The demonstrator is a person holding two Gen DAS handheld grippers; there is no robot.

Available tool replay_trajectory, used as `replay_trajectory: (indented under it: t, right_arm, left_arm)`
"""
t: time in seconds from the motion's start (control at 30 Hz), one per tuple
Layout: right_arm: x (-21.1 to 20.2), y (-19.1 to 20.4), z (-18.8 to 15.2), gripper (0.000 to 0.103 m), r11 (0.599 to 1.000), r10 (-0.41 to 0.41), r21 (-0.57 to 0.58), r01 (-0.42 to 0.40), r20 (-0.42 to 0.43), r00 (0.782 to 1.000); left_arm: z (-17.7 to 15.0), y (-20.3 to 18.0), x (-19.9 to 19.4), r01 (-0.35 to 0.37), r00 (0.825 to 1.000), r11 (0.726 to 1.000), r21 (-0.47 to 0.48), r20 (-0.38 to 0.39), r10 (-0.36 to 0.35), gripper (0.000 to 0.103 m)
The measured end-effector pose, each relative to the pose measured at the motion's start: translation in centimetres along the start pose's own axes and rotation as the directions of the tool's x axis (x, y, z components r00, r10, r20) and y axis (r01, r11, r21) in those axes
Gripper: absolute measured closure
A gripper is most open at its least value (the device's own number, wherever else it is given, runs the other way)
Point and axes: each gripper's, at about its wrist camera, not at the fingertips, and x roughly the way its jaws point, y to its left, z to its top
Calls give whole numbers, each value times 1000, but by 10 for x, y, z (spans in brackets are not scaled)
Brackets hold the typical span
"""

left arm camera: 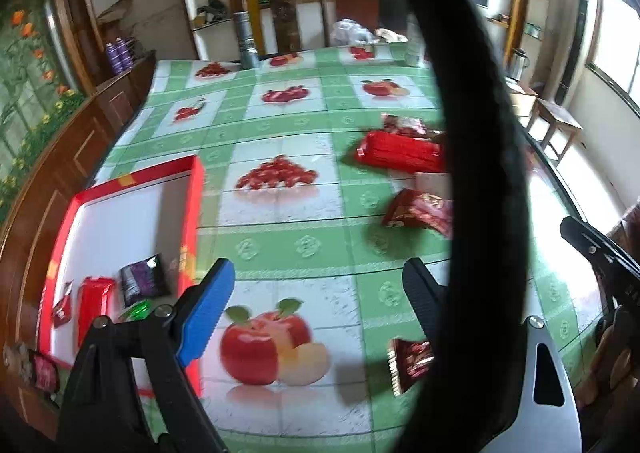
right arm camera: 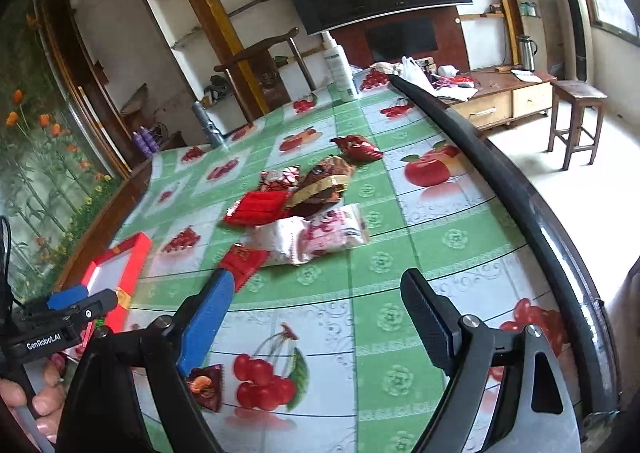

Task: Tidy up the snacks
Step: 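Move both tools back toward the snack pile, then grasp the brown-gold packet with right tool while left tool reaches toward red packet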

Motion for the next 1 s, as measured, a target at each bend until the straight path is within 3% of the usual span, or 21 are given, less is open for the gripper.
replay_trajectory:
  t: [0.13, 0.23, 0.5, 0.87, 0.93, 0.97, 1.0]
  right_arm:
    - [5, -3, 5, 17, 1000, 2, 13, -2, -8, 1000]
    - [13, -1, 13, 17, 1000, 11, 9, -11, -8, 1000]
    - [54, 10, 47, 22, 1000, 23, 19, -23, -29, 999]
    - [137, 10, 76, 28, 999, -33, 27, 38, -152, 988]
    - [147, 6, 76, 41, 999, -21, 36, 28, -176, 984]
    - [150, 5, 77, 54, 999, -16, 38, 23, -187, 982]
    - [152, 3, 77, 56, 999, 0, 38, 8, -190, 982]
  left_arm:
    - [4, -13, 16, 32, 999, 999, 37, -28, -31, 17]
    - [13, -17, 27, 65, 997, 998, 24, -40, -64, 17]
    - [47, -7, 56, 70, 996, 997, -29, -56, -72, 17]
    - [77, -6, 107, 129, 982, 990, -65, -132, -137, 17]
    - [82, -12, 114, 138, 980, 989, -52, -140, -145, 17]
    - [86, -15, 119, 148, 979, 988, -30, -139, -151, 17]
    - [89, -20, 122, 150, 980, 989, 1, -136, -148, 17]
